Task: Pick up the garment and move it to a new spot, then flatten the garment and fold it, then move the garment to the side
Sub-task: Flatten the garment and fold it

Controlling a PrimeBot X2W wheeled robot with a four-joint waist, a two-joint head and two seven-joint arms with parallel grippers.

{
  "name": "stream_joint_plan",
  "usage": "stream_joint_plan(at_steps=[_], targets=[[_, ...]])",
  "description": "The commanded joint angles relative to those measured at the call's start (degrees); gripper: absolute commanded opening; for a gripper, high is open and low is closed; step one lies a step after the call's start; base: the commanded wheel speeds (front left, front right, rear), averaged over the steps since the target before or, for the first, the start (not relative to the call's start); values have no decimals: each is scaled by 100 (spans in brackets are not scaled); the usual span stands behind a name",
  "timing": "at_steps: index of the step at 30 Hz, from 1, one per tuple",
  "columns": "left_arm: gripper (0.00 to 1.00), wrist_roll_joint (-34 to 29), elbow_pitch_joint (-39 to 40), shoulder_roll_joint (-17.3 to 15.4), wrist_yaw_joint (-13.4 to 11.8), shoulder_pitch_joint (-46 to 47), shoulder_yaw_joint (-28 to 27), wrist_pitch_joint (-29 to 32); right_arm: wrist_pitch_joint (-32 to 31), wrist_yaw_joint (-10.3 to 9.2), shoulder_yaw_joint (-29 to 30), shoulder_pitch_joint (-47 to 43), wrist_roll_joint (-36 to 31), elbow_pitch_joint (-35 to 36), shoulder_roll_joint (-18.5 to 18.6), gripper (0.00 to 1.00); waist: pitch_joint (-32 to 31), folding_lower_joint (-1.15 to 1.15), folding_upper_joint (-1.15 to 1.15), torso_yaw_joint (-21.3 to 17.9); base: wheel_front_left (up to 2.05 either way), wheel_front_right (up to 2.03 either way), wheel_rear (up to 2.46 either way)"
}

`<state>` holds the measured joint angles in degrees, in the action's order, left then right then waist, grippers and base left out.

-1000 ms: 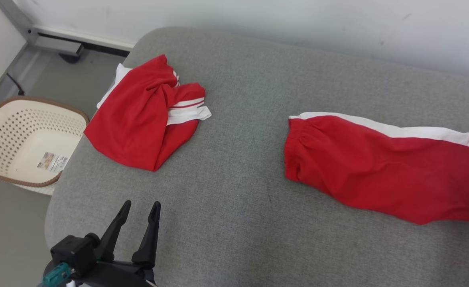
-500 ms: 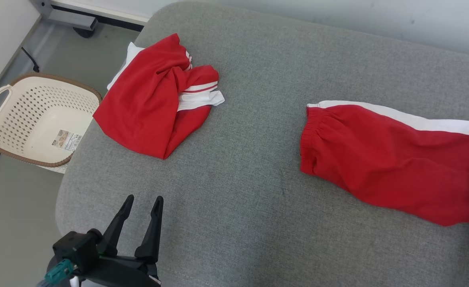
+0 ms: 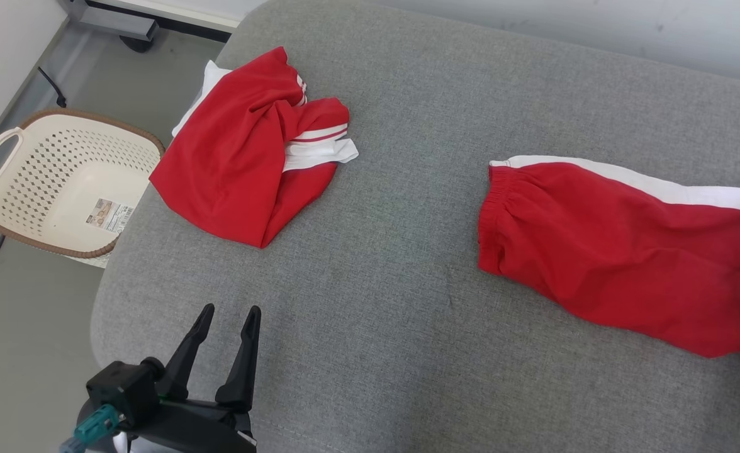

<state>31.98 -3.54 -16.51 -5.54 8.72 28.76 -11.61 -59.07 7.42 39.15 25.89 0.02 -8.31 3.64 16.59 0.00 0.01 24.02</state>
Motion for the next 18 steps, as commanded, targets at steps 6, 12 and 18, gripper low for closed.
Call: stream_joint_plan(at_steps=[6, 12, 18], targets=[[100, 19, -27, 12, 5, 107, 43, -8, -1, 15, -61, 39, -33, -9, -51, 20, 7, 0, -1, 51, 0, 0, 0], [100, 55, -50, 9, -34, 86, 27, -35, 57, 15, -48, -32, -133, 118, -55, 0, -34, 0, -1, 49, 0, 0, 0], [100, 75, -57, -1, -33, 70, 36, -48, 55, 15, 16, -100, -252, 269, 11, 0, -122, 0, -1, -45, 0, 0, 0]])
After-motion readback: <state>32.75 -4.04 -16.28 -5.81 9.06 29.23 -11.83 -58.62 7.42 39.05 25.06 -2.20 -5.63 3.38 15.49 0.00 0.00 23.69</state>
